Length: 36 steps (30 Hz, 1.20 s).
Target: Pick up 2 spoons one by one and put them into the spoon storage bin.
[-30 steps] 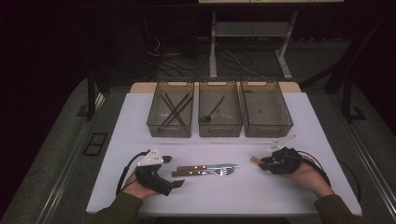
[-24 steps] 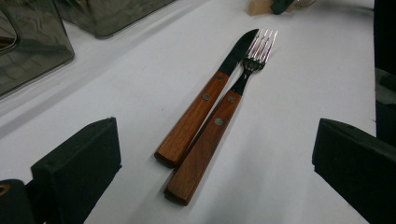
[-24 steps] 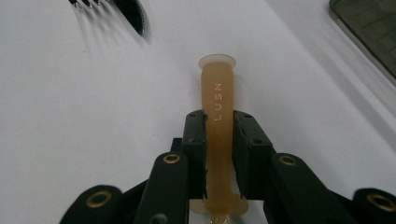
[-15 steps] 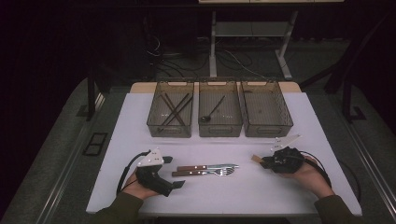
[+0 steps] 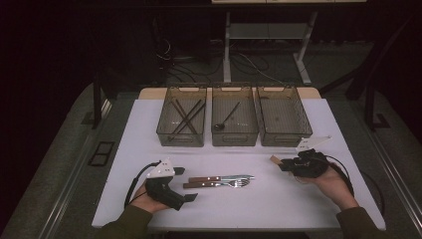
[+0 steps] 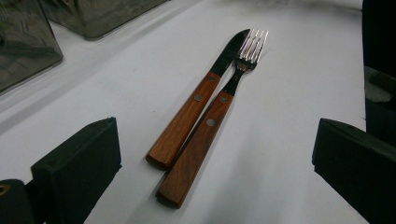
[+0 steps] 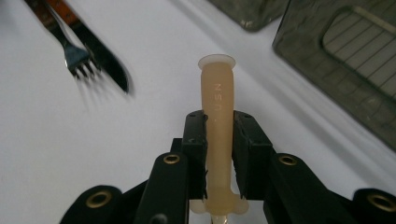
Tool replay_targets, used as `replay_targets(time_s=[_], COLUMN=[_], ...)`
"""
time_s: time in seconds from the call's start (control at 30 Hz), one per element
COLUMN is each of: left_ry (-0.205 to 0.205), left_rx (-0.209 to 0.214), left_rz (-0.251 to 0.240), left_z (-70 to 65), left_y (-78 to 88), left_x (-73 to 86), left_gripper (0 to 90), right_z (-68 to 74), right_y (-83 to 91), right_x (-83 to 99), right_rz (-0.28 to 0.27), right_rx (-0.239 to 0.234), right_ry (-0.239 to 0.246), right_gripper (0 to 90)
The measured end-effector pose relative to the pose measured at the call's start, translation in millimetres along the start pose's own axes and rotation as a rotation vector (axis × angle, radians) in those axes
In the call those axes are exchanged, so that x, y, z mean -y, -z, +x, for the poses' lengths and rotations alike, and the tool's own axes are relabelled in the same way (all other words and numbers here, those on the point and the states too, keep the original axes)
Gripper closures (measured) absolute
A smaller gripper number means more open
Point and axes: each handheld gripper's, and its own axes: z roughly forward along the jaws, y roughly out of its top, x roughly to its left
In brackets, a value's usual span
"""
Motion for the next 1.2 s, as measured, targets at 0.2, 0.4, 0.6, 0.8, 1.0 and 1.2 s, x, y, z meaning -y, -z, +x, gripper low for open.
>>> replay_targets(time_s=[0.2,0.4,0.6,0.8,1.0,1.2], left_ry=[0.001,0.008,0.003,0.001,0.004,0.004], left_rx=[-0.001,0.000,0.000,0.003,0.008,0.009], left_rz=[-0.007,-0.010,-0.006,-0.007,-0.009,-0.012], left_z=[-0.4,0.3,0.6,0.5,0.7,0.4], left_y=[-0.5,-0.2,-0.4,-0.4,-0.2,0.0], left_x=[0.1,0.7,0.8,1.0,0.7,0.5], left_gripper=[0.8,0.8,0.8,0.8,0.8,0.8], right_z=[0.9,0.6,0.9,1.8,1.9,-1.7], right_y=[1.0,0.9,1.7,-2.4,-6.5,-11.1], right_x=[-11.0,-21.7,-35.5,-49.5,-62.9,-75.1], right_rz=[-0.045,-0.084,-0.138,-0.181,-0.225,-0.253], right_rx=[-0.002,-0.004,-0.016,-0.024,-0.023,-0.005], right_ry=[-0.011,-0.018,-0.028,-0.036,-0.036,-0.045], right_gripper=[76.0,76.0,75.9,75.9,75.9,75.9])
